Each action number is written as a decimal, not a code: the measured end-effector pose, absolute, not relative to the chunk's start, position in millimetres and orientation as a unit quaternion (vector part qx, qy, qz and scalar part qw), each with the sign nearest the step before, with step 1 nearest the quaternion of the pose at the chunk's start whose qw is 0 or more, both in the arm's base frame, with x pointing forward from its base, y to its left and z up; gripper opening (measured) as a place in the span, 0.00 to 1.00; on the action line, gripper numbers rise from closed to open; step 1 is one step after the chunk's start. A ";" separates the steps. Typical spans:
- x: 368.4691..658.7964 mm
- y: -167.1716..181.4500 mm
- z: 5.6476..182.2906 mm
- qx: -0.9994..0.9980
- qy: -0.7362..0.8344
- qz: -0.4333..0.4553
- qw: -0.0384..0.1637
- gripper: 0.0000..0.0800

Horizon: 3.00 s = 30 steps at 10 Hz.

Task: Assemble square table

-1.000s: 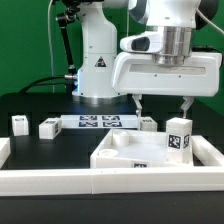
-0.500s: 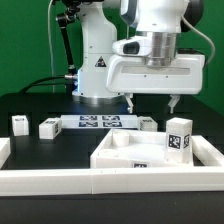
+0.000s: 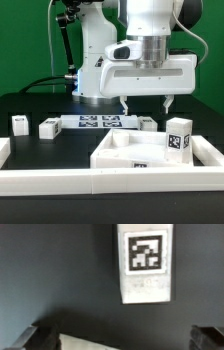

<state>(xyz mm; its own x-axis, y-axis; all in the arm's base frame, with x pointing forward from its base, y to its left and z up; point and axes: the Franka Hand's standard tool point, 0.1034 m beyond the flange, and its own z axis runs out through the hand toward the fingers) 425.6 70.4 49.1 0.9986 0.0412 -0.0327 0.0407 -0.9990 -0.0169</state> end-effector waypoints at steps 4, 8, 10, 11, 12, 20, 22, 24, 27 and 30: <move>425.4 76.8 49.0 -1.000 -0.027 0.014 0.009 0.81; 425.9 79.8 48.0 -0.999 -0.051 0.013 0.010 0.81; 423.9 80.7 47.7 -0.998 -0.051 0.027 0.012 0.81; 418.3 83.4 46.8 -0.997 -0.053 0.054 0.015 0.81; 416.4 89.8 48.4 -0.994 -0.056 0.094 0.022 0.81; 414.8 69.1 35.9 -0.940 -0.044 0.338 -0.023 0.81; 408.8 69.7 31.1 -0.922 -0.034 0.385 -0.031 0.81; 407.0 69.1 28.3 -0.902 -0.031 0.429 -0.034 0.81; 407.8 75.4 23.9 -0.905 -0.035 0.422 -0.031 0.81; 408.7 79.9 17.7 -0.910 -0.025 0.412 -0.034 0.81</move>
Offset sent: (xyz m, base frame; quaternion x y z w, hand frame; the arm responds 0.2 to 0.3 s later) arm -0.0019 0.0279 0.0034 0.0024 0.0218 -0.0233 0.9995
